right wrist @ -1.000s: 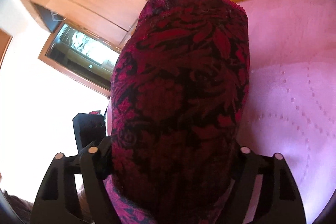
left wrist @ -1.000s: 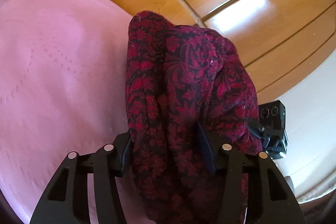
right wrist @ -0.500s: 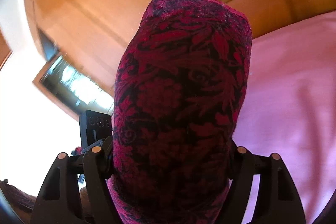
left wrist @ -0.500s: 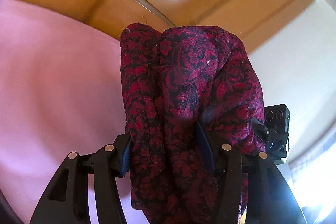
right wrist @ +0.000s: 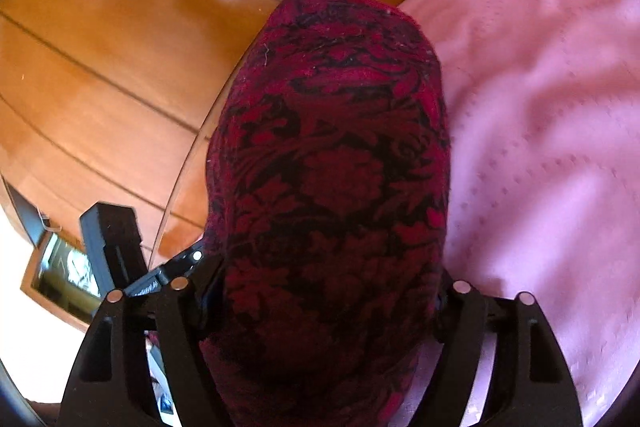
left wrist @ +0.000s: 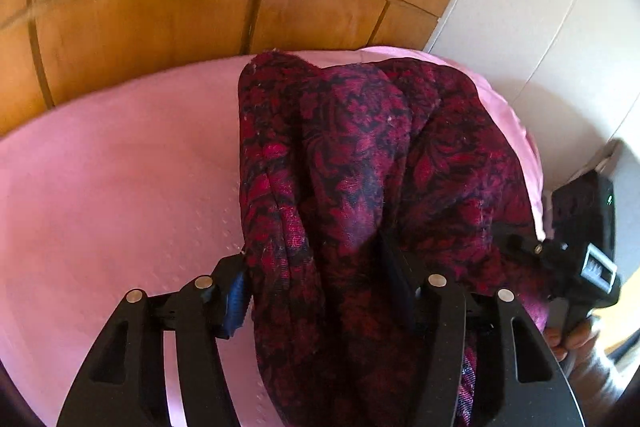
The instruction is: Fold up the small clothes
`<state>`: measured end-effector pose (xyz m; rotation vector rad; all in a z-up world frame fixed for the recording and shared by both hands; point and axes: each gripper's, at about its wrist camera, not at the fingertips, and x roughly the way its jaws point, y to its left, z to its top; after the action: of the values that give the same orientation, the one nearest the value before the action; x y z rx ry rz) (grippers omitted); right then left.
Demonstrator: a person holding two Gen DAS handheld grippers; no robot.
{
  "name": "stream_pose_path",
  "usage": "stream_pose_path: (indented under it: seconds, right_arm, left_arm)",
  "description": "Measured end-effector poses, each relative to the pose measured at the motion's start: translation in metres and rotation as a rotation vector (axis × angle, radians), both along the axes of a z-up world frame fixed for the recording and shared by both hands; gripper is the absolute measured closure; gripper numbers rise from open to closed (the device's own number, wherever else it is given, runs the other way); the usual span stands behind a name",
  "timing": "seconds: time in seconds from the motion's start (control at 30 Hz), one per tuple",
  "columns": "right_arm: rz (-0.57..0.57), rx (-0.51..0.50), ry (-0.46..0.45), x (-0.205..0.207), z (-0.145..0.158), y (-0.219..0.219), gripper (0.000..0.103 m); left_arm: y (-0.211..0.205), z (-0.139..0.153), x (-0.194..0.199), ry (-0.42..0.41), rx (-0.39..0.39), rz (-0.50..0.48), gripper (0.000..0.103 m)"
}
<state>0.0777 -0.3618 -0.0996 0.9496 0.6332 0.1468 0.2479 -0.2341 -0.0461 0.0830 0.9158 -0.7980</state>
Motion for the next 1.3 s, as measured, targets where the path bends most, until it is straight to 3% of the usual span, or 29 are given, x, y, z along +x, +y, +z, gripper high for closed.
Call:
stream_pose_path:
  seconds: [0.1,0.2,0.27,0.4,0.5,0.63,0.77,0.9,0.97,1.17,1.3]
  right_arm:
    - [-0.034,-0.129,0.052,0.005,0.021,0.016,0.009]
    - [-0.105,-0.351,0.076,0.004,0.059,0.026,0.011]
    - [-0.155,-0.522,0.074,-0.006,0.084,0.038,0.02]
    - [-0.165,-0.711,0.04,-0.001,0.113,0.075,0.04]
    - [-0.133,-0.758,0.078,0.013,0.108,0.085,0.047]
    - [-0.153,-0.837,0.182,0.04,0.079,0.097,0.046]
    - [-0.178,-0.868,0.195,0.045,0.076,0.104,0.045]
    - [-0.169,-0.909,0.188,0.034,0.074,0.12,0.044]
    - [-0.182,-0.926,0.188,0.033,0.07,0.124,0.044]
    - [-0.222,-0.877,0.199,0.026,0.089,0.123,0.035]
    - [-0.227,-0.845,0.187,0.012,0.098,0.125,0.026]
  left_arm:
    - [0.01,0.002,-0.01,-0.01,-0.012,0.047,0.046]
    - [0.02,0.006,-0.035,-0.062,0.006,0.092,0.046]
    - [0.021,0.004,-0.034,-0.085,0.024,0.117,0.046]
    - [0.015,0.007,-0.027,-0.127,0.078,0.115,0.046]
    - [0.011,0.01,-0.02,-0.147,0.12,0.104,0.046]
    - [0.02,-0.001,-0.018,-0.13,0.107,0.148,0.046]
    - [0.03,-0.002,-0.019,-0.088,0.053,0.189,0.046]
    - [0.028,-0.003,-0.035,-0.17,0.093,0.174,0.046]
    - [0.031,-0.001,-0.033,-0.14,0.079,0.193,0.045]
    - [0.03,0.015,-0.051,-0.24,0.126,0.229,0.039]
    - [0.034,0.021,-0.058,-0.241,0.108,0.25,0.039]
